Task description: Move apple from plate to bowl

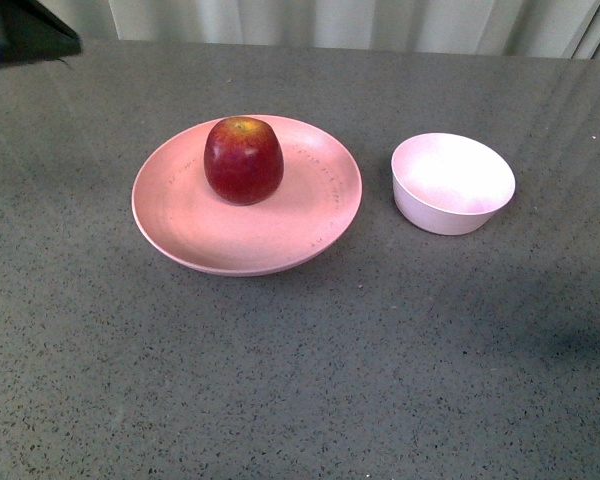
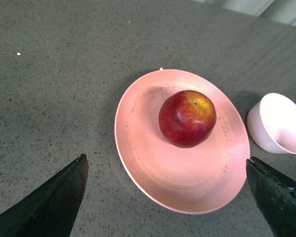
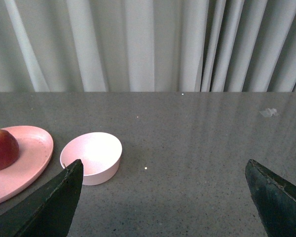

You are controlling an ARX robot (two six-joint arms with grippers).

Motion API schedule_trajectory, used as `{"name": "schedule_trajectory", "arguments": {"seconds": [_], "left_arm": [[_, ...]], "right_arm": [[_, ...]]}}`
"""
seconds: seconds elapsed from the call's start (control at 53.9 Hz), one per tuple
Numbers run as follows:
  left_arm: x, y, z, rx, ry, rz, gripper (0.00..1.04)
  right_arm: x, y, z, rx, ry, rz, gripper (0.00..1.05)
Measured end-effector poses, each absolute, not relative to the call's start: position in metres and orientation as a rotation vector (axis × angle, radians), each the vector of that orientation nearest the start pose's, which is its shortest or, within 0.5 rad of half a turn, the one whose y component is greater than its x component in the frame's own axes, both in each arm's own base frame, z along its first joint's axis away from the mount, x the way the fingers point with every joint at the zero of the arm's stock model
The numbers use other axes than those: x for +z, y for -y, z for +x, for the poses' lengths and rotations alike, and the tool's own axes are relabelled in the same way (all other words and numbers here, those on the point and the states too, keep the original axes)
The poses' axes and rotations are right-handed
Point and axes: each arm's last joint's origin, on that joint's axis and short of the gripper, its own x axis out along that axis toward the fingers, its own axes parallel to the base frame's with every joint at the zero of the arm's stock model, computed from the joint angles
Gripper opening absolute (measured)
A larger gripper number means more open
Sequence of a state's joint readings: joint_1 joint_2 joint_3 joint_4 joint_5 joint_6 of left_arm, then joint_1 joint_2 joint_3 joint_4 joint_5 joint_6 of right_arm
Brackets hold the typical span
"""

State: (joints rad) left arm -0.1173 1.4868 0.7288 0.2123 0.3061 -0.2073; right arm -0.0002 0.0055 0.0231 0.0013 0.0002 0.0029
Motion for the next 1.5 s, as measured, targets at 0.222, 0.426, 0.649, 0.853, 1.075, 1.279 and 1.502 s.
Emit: {"name": "schedule_trajectory", "arguments": {"seconds": [0.222, 0.426, 0.649, 0.853, 1.075, 1.279, 1.502], "left_arm": [[0.168, 0.071, 0.339, -0.376, -0.666, -0.221, 0.96], [0.154, 0.090, 0.368, -0.379, -0.688, -0.184, 0.96], [0.140, 0.110, 0.374, -0.410, -0.716, -0.134, 0.96], [0.132, 0.131, 0.375, -0.450, -0.733, -0.109, 0.96], [0.127, 0.148, 0.383, -0.463, -0.741, -0.084, 0.96], [0.121, 0.161, 0.393, -0.471, -0.752, -0.071, 0.96], [0.116, 0.172, 0.395, -0.477, -0.761, -0.055, 0.96]], "right_arm": [[0.171, 0.000, 0.097, 0.000, 0.019, 0.003, 0.96], [0.171, 0.000, 0.097, 0.000, 0.019, 0.003, 0.96], [0.171, 0.000, 0.097, 0.000, 0.019, 0.003, 0.96], [0.171, 0.000, 0.097, 0.000, 0.019, 0.003, 0.96], [0.171, 0.000, 0.097, 0.000, 0.019, 0.003, 0.96], [0.171, 0.000, 0.097, 0.000, 0.019, 0.003, 0.96], [0.171, 0.000, 0.097, 0.000, 0.019, 0.003, 0.96]]}}
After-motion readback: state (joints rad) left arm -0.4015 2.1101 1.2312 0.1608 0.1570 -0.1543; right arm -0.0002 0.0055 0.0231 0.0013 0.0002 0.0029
